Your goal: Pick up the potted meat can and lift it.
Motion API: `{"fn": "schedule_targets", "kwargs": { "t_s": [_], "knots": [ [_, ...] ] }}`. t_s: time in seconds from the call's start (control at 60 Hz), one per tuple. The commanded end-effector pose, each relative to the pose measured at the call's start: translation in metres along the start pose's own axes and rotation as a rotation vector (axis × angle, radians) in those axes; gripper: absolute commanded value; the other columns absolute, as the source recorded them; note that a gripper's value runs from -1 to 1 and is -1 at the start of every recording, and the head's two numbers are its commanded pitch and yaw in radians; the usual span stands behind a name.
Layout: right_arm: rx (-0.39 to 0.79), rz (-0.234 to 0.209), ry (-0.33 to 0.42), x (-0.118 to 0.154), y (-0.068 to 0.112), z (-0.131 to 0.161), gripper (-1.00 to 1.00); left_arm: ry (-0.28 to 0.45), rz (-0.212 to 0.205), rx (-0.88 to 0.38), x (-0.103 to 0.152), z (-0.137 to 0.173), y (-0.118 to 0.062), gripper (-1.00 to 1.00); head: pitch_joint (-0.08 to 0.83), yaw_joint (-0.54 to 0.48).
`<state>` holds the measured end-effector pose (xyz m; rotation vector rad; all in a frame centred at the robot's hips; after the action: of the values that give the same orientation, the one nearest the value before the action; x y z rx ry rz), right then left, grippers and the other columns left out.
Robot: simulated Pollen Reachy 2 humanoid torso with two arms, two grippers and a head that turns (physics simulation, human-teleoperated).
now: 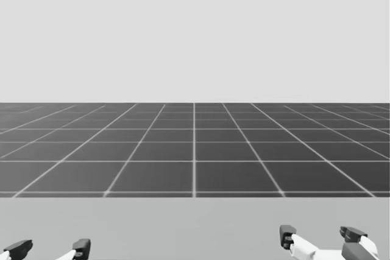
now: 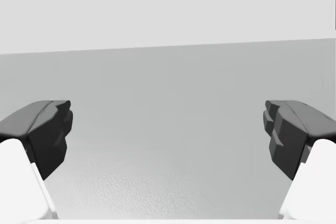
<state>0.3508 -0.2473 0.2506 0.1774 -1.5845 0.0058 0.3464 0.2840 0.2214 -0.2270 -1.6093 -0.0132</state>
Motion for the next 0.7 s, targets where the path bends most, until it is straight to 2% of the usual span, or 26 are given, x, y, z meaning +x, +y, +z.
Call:
{"fn": "schedule_targets", "kwargs": {
  "t_s": [0.017,0.083,0.183,0.5,0.7],
  "knots": [
    [-0.004,0.009,0.007,0.0001,0.0006,0.0021,-1.0,0.006,-0.012,-0.01,-0.0014,-0.0005,-0.0006,-1.0,0.013,0.0],
    [0.026,-0.007,-0.005,0.0013,0.0014,0.0022,-1.0,0.002,-0.019,-0.007,-0.0015,-0.0004,-0.0006,-1.0,0.026,0.0],
    [0.022,-0.003,-0.005,0.0019,0.0007,0.0019,-1.0,-0.001,-0.022,-0.007,-0.0011,-0.0002,-0.0007,-1.0,0.07,0.0],
    [0.001,0.014,-0.003,0.002,-0.0001,0.0015,-1.0,-0.01,-0.044,-0.005,-0.0013,0.0,-0.0004,-1.0,0.406,-0.01],
    [0.001,0.017,-0.003,0.0033,-0.0002,0.0019,-1.0,-0.013,-0.049,-0.005,-0.0005,-0.0004,-0.0003,-1.0,0.542,0.05]
  ]
}}
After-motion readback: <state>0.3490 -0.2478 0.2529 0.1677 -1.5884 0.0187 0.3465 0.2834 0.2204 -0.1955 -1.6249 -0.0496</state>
